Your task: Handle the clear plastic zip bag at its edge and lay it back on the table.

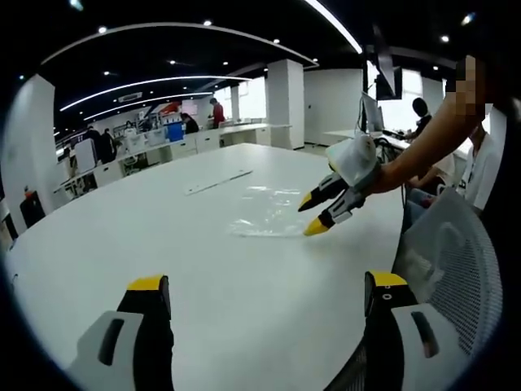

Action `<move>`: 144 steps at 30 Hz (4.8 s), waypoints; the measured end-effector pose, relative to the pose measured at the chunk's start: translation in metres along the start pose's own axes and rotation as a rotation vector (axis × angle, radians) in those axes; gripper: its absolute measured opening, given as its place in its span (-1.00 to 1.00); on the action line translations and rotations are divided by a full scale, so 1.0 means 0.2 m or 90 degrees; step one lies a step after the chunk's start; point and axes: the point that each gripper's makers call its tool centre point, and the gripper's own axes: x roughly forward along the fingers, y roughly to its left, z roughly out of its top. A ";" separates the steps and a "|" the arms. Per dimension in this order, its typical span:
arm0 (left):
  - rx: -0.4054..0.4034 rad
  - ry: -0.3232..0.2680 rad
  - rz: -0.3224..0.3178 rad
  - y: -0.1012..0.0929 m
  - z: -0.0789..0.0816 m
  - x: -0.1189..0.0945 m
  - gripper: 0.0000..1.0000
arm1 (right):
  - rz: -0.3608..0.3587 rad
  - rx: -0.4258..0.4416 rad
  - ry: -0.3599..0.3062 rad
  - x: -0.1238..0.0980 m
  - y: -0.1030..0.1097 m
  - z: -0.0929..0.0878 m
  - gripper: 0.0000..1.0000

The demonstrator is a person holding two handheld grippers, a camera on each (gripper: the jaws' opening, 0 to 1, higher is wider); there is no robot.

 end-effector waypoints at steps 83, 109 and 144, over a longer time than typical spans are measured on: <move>0.021 0.012 -0.011 0.03 -0.02 0.01 0.86 | 0.034 0.038 0.010 0.04 0.03 0.00 -1.00; 0.053 0.016 -0.035 0.01 0.02 0.06 0.82 | 0.038 0.003 -0.023 -0.10 0.04 0.02 -1.00; 0.110 0.031 -0.066 -0.02 0.06 0.13 0.59 | 0.074 -0.030 -0.059 -0.32 0.16 0.07 -1.00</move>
